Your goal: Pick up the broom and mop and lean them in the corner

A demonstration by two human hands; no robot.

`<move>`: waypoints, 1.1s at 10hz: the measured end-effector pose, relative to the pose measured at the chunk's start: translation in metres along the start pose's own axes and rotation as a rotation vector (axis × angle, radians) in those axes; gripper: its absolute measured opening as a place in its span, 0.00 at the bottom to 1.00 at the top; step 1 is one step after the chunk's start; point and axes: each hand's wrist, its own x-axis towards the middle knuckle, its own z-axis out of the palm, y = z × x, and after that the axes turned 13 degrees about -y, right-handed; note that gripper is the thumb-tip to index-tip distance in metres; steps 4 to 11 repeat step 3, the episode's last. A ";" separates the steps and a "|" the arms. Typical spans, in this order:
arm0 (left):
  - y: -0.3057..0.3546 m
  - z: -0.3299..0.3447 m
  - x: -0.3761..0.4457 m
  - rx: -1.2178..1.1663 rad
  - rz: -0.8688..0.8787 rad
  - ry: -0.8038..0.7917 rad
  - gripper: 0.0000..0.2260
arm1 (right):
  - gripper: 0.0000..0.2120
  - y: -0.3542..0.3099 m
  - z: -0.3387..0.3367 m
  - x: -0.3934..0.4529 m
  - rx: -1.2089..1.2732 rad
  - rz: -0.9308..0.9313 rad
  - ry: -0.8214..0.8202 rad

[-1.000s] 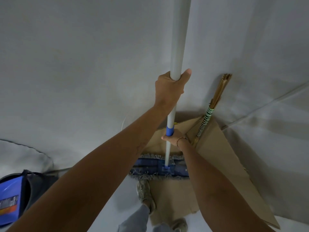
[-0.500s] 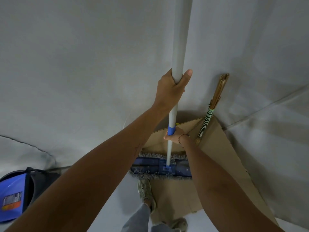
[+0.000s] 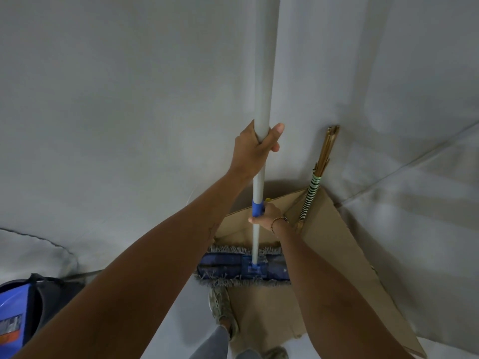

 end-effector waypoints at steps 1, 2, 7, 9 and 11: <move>0.005 -0.001 -0.006 0.024 -0.020 -0.021 0.19 | 0.17 -0.010 -0.003 -0.017 -0.058 -0.034 0.066; 0.012 -0.008 -0.022 0.097 -0.078 -0.079 0.21 | 0.15 -0.022 -0.001 -0.044 -0.118 -0.065 0.150; 0.016 -0.014 -0.048 0.152 -0.081 -0.076 0.27 | 0.19 -0.029 -0.004 -0.072 -0.149 -0.129 0.324; 0.016 -0.014 -0.048 0.152 -0.081 -0.076 0.27 | 0.19 -0.029 -0.004 -0.072 -0.149 -0.129 0.324; 0.016 -0.014 -0.048 0.152 -0.081 -0.076 0.27 | 0.19 -0.029 -0.004 -0.072 -0.149 -0.129 0.324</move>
